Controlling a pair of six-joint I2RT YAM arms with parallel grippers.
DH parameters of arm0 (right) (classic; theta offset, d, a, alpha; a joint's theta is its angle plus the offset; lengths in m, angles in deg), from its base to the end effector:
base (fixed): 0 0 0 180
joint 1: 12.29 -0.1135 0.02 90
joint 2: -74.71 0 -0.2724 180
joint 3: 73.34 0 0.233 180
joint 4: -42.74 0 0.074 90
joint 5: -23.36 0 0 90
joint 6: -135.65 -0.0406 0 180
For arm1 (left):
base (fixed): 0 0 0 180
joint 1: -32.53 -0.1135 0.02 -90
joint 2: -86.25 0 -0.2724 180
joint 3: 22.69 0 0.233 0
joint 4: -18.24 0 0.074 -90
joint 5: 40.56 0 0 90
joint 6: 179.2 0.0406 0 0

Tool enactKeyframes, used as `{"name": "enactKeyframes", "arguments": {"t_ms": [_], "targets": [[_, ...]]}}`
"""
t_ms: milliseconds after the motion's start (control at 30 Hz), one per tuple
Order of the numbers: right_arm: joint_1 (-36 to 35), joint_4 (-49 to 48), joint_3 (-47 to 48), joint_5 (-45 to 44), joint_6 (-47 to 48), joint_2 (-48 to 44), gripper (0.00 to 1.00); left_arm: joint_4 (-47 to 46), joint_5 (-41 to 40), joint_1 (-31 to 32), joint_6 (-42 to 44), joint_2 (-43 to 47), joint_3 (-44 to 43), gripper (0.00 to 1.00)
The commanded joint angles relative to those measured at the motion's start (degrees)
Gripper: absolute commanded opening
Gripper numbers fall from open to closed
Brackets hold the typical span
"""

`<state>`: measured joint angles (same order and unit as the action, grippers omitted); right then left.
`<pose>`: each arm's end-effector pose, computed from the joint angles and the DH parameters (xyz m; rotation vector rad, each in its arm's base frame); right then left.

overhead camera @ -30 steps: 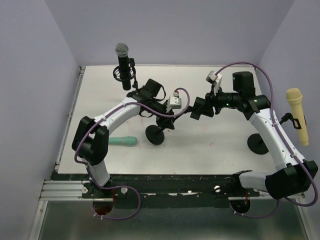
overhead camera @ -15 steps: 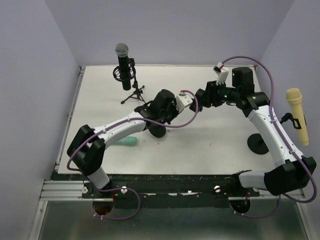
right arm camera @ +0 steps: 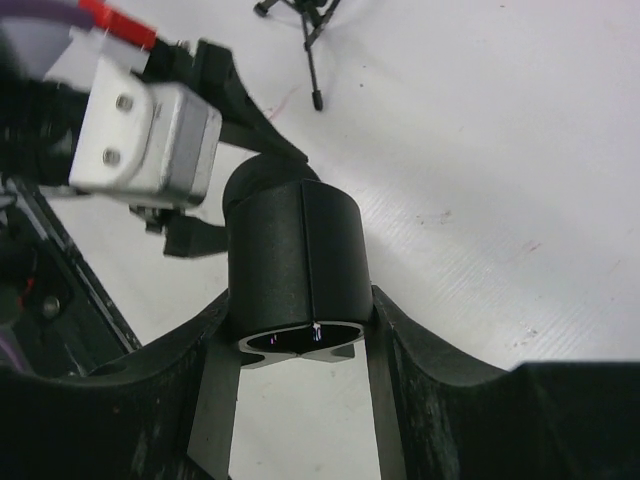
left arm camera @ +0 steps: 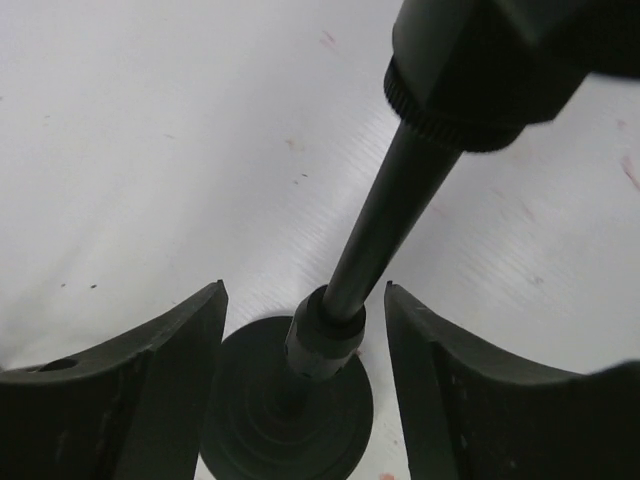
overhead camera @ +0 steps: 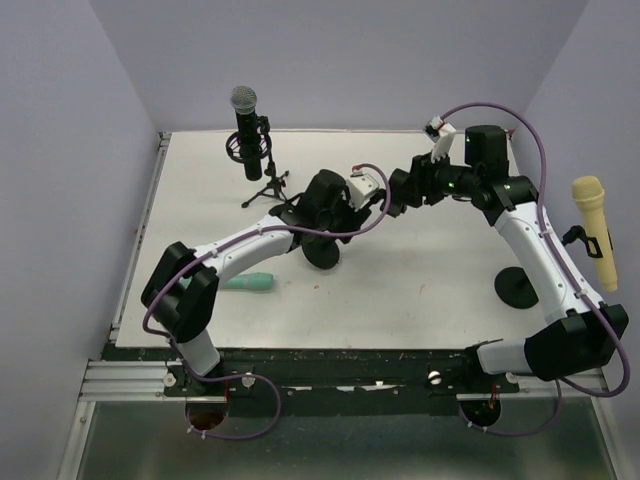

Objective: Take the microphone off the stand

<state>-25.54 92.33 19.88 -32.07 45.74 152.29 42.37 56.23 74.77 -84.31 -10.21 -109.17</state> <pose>0.2623 0.0854 0.3823 -0.5941 2.0619 0.7835 0.2742 -0.2555 0.2797 0.9446 1.9923 -0.4982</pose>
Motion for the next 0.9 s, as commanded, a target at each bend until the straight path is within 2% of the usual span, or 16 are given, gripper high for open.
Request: {"name": "enactKeyframes", "arguments": {"t_ms": [0,100,267,467,567,633,767,833,867], "targets": [[0.2,2.9,-2.5,12.4,18.1,-5.7,0.01,6.2,32.1,-5.8,16.4,4.6,2.3,0.73],[0.2,4.4,-3.0,13.9,24.3,-7.0,0.01,12.0,39.7,-9.0,23.3,3.8,1.3,0.71],[0.2,7.5,-1.1,14.6,28.7,-6.0,0.01,15.6,44.4,-10.2,28.9,1.1,-1.6,0.66],[0.2,8.4,0.8,15.4,29.7,-3.5,0.01,12.5,45.1,-9.8,26.8,-2.3,-4.3,0.64],[0.2,7.3,1.1,15.4,28.9,-3.1,0.01,12.1,46.5,-9.3,25.9,-3.3,-5.1,0.61],[0.2,7.0,1.2,15.3,28.7,-2.9,0.01,12.1,46.8,-8.8,25.5,-3.7,-5.5,0.52],[0.2,6.0,1.1,13.9,27.8,-2.5,0.01,13.5,47.0,-7.8,25.5,-4.3,-6.1,0.24],[0.2,3.7,0.6,11.9,23.5,-2.5,0.01,12.8,45.9,-7.3,23.5,-3.8,-6.0,0.00],[0.2,1.5,0.5,9.8,18.7,-2.4,0.01,9.8,43.5,-6.9,20.2,-2.8,-4.3,0.00]]}}
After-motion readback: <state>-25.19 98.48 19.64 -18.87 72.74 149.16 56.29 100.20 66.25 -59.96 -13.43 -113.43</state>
